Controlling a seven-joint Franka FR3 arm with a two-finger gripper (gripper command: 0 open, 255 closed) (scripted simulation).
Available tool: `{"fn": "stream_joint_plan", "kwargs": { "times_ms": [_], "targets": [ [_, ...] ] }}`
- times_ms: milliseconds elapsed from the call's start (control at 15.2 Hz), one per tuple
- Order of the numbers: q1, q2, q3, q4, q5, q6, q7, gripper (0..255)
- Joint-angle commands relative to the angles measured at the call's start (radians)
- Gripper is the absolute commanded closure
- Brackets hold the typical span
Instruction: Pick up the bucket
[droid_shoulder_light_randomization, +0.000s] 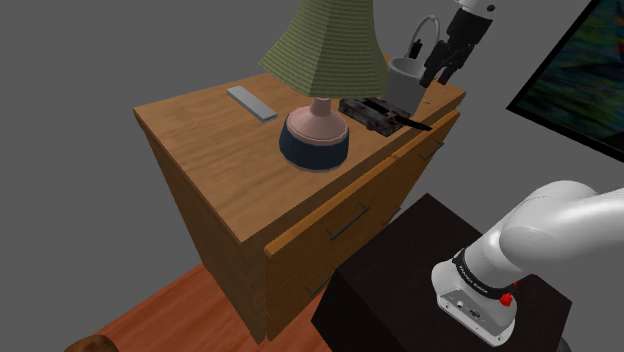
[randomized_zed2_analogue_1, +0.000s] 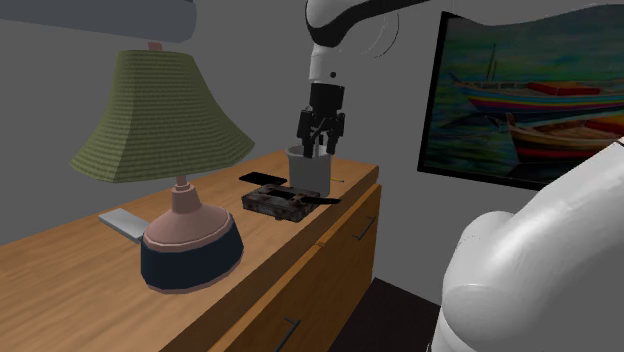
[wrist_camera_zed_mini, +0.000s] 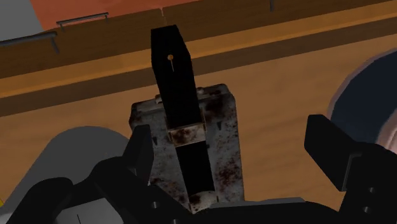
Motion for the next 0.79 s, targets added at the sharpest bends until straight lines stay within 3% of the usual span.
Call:
{"fn": "stream_joint_plan", "kwargs": {
  "times_ms": [0,726],
  "targets": [
    [-0.006,0.059,-0.033,0.053,-0.01,0.002,-0.039,0],
    [-0.038,0.434,-0.209,0.401,0.028,-0.006,-0.272,0]
  ]
}}
